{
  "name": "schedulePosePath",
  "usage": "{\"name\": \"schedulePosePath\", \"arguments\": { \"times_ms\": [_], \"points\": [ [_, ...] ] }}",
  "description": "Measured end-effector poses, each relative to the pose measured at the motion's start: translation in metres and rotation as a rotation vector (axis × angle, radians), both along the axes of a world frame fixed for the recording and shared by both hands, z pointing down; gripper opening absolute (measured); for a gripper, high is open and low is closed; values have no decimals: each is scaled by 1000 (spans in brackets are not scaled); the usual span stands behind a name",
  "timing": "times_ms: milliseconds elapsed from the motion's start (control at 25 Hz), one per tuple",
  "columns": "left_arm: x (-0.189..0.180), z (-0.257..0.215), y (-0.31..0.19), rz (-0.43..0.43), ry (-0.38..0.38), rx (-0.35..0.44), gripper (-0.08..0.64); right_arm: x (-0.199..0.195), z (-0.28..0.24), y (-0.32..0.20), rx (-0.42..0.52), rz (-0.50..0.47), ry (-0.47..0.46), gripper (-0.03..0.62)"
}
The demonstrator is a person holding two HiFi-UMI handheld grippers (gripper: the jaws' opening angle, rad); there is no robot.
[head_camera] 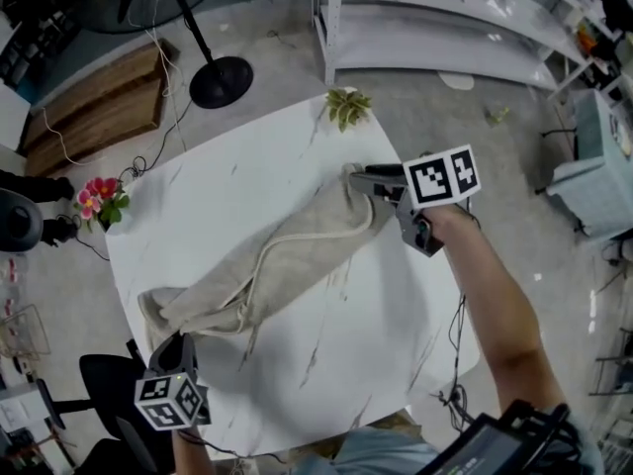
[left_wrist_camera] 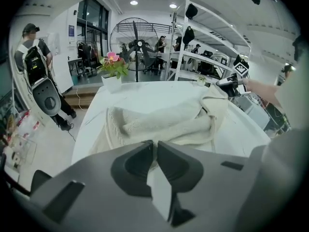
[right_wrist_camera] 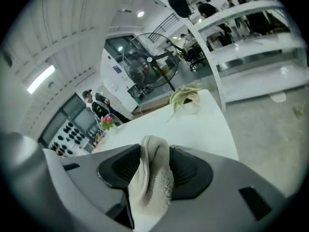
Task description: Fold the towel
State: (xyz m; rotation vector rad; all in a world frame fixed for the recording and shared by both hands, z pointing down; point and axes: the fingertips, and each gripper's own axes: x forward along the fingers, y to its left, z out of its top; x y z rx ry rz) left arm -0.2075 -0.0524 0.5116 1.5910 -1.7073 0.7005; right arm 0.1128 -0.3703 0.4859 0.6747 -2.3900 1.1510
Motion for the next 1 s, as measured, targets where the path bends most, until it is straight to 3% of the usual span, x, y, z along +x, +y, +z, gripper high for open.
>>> {"name": "schedulePosePath", "arguments": {
  "times_ms": [120,200,480,640,720,1000],
  "points": [
    [0,3,-3,-10,1,-3,34,11,-9,3,143,-33,117,195],
    [0,5,-1,-19,6,-8,34,18,-14,18,185,-55,158,175],
    [1,5,2,-21,5,-16,34,26,12,73,141,-102,217,156],
    [3,6,3,-15,-3,-15,34,23,24,70,112,-62,191,142],
    [4,6,4,-13,-8,-16,34,21,25,71,118,-69,185,32],
    [13,-3,11,-1,-11,4,34,35,-24,98,64,-52,16,23]
  ]
}}
